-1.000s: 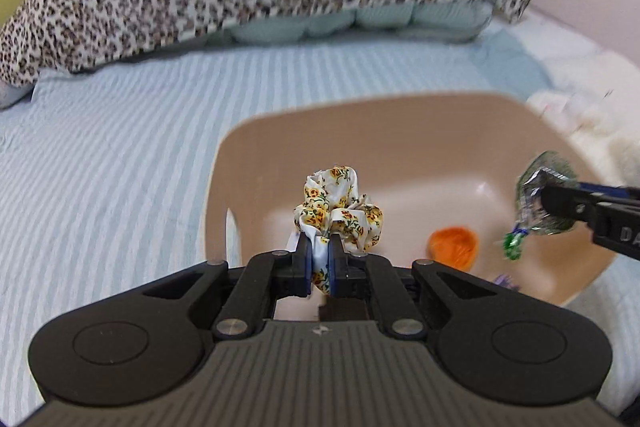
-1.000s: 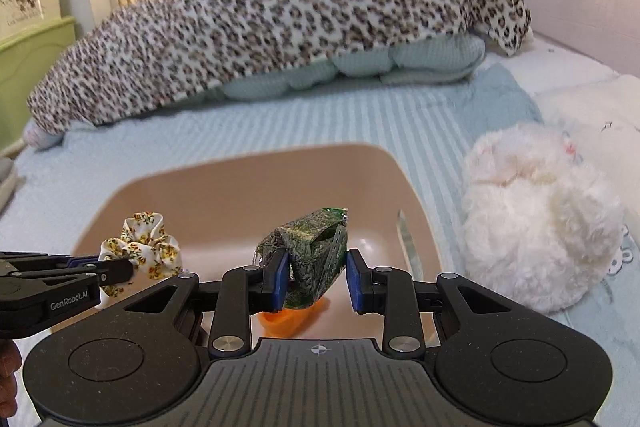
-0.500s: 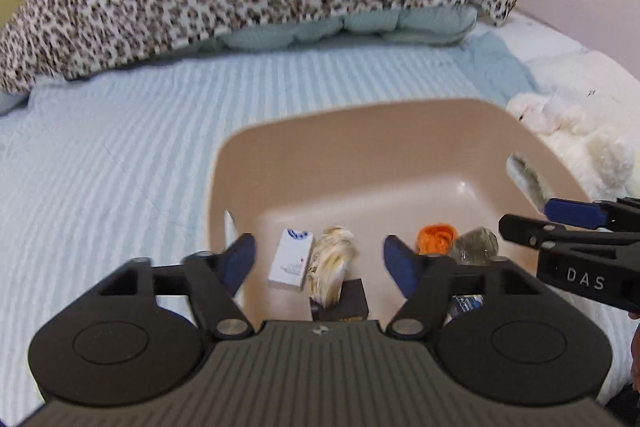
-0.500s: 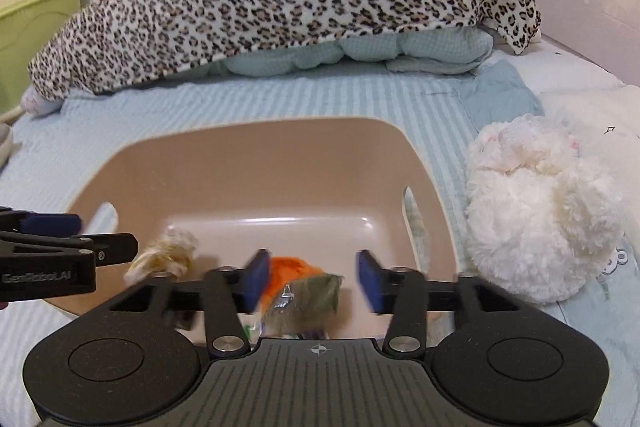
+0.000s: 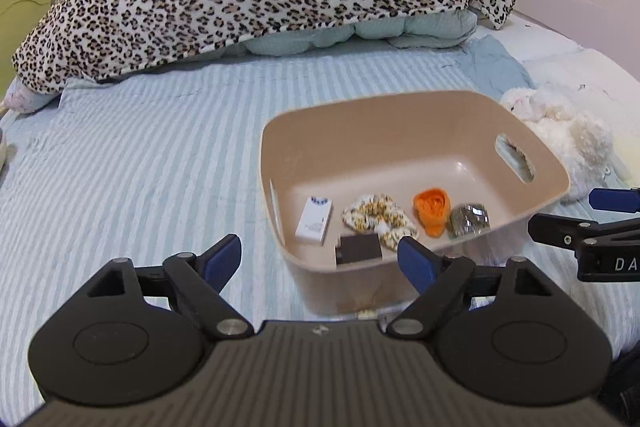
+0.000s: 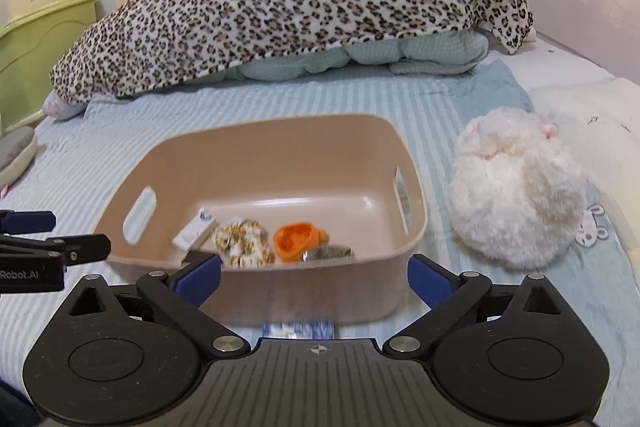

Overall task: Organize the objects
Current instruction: 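Open both tools to drop the scrunchie and bag into the basket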

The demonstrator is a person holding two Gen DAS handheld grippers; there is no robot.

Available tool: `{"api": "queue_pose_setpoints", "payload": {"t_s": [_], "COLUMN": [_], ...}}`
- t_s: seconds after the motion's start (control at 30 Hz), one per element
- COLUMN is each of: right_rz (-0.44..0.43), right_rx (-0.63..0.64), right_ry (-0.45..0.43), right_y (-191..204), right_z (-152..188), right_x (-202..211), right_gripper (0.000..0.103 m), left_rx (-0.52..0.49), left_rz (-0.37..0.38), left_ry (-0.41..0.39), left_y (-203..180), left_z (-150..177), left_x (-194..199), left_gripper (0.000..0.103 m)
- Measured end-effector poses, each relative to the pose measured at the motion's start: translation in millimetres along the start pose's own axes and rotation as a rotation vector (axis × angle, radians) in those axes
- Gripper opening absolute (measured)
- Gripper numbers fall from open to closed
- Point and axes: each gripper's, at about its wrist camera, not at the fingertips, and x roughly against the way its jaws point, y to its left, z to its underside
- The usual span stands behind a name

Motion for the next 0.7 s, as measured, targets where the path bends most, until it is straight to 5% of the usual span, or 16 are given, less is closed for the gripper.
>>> {"api": "queue_pose_setpoints", "payload": {"t_s": [0.7], "right_rz": [0.062], "right_rx": [0.044], "right_ry": [0.233], "right_y": [-2.7], "right_z": [63.5], "right_x": [-53.7], "right_gripper": [0.103], "left_rx": [0.016], "left_rz": [0.028], "left_ry": [0.244], "left_y": [-8.1], "left_z": [63.2], "left_x": [-67.5], "left_gripper": [0.09]}}
